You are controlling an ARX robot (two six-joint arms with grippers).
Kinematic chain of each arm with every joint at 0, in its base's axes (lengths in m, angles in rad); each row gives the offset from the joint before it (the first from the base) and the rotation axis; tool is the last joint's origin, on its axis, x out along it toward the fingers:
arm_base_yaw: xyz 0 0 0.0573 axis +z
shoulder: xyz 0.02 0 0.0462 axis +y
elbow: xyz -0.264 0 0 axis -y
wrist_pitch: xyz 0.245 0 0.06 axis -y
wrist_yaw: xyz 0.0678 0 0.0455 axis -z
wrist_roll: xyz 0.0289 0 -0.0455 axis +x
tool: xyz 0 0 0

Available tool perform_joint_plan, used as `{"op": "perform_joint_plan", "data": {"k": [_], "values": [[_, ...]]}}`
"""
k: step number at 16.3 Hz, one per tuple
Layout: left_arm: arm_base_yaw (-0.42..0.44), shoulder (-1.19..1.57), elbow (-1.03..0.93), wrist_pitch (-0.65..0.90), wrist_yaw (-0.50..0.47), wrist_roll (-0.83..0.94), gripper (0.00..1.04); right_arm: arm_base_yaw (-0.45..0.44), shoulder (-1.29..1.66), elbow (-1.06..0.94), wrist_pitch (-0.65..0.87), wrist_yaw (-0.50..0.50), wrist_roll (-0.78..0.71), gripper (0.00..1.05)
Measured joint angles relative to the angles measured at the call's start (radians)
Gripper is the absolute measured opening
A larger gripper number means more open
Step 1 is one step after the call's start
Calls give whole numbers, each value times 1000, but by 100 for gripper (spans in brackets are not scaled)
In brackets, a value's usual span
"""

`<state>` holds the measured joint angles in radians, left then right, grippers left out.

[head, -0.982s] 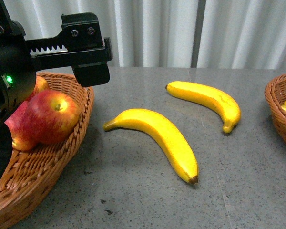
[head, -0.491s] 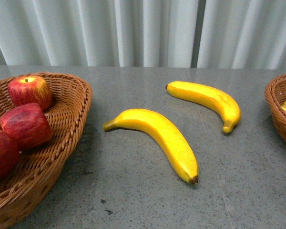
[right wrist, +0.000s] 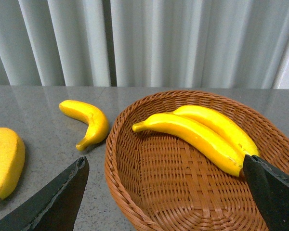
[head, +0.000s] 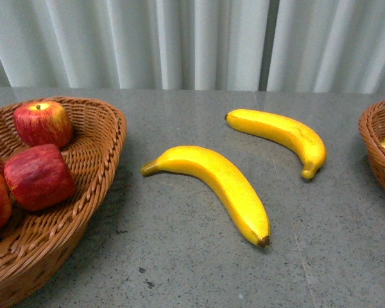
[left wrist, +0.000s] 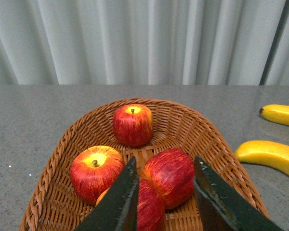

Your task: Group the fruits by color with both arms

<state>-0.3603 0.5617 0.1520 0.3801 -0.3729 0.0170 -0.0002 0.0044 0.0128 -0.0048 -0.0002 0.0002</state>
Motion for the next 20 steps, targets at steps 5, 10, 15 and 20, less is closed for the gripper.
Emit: {"op": "perform_joint_plan", "data": {"k": [5,10,15,20], "values": [[140,-141,-59,-61,146,-14,1,0,0,0,0,0,0,98],[249,-258,-99,-134,265,-14,1,0,0,0,0,0,0,98],[356,-346,-138,-176,373,-14,1,0,0,0,0,0,0,98],[359,-514,-138,-390,373,-14,1,0,0,0,0,0,0,98]]}}
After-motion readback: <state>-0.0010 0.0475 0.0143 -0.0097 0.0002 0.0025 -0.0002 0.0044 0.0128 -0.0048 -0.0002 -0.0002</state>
